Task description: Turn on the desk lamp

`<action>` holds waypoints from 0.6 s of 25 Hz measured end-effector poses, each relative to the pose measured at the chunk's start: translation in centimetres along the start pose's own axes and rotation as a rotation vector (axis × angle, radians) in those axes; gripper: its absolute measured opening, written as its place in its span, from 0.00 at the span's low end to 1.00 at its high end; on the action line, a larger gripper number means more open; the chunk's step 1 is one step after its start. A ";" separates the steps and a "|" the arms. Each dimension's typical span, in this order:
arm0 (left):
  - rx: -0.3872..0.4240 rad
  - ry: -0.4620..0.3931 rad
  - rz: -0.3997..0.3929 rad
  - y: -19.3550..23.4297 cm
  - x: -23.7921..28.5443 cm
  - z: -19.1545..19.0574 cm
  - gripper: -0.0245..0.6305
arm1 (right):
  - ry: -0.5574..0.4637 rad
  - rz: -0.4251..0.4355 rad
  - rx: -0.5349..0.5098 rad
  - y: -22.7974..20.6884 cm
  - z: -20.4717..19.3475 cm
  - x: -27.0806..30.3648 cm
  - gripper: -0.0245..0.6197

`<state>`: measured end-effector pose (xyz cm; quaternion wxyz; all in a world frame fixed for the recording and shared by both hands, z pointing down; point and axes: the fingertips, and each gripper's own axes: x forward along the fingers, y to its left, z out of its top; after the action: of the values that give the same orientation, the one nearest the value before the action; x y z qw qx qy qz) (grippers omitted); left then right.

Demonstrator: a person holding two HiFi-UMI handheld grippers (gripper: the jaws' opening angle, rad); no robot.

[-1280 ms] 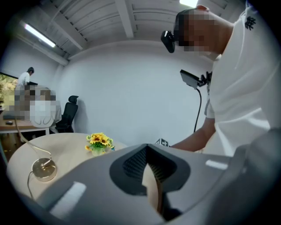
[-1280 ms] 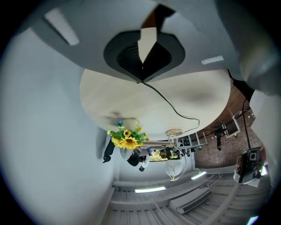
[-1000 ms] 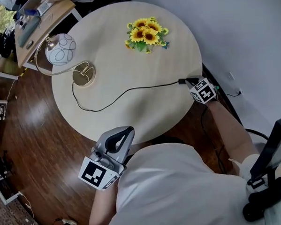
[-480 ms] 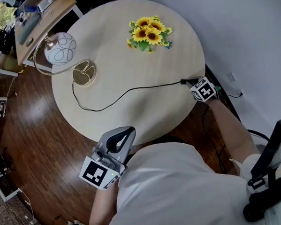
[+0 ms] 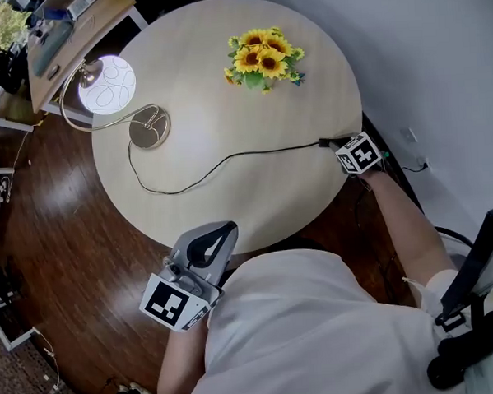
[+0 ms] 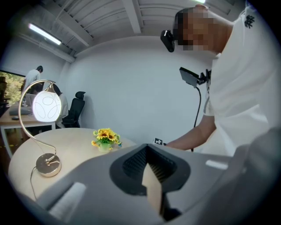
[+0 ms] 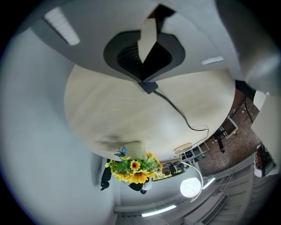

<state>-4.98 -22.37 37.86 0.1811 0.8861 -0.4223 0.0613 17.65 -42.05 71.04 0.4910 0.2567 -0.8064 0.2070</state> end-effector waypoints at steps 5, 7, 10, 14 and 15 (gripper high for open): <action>0.004 0.007 -0.012 -0.3 -0.2 0.0 0.07 | -0.048 -0.004 0.010 -0.2 0.1 -0.3 0.04; 0.006 0.008 -0.019 -0.6 -0.6 0.0 0.07 | -0.097 -0.023 0.028 0.1 0.4 -1.4 0.04; 0.010 0.006 -0.029 -1.1 -1.5 -0.1 0.07 | -0.166 -0.041 0.044 1.7 1.1 -3.9 0.04; 0.032 0.009 -0.062 -2.4 -3.5 -0.7 0.07 | -0.308 0.008 0.053 7.1 2.6 -8.0 0.04; 0.036 0.003 -0.071 -2.8 -4.1 -0.8 0.07 | -0.349 0.030 0.058 8.8 2.9 -9.1 0.04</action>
<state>-5.35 -17.49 36.77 0.1678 0.9035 -0.3893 0.0639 13.71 -34.96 60.86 0.3328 0.2907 -0.8768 0.1895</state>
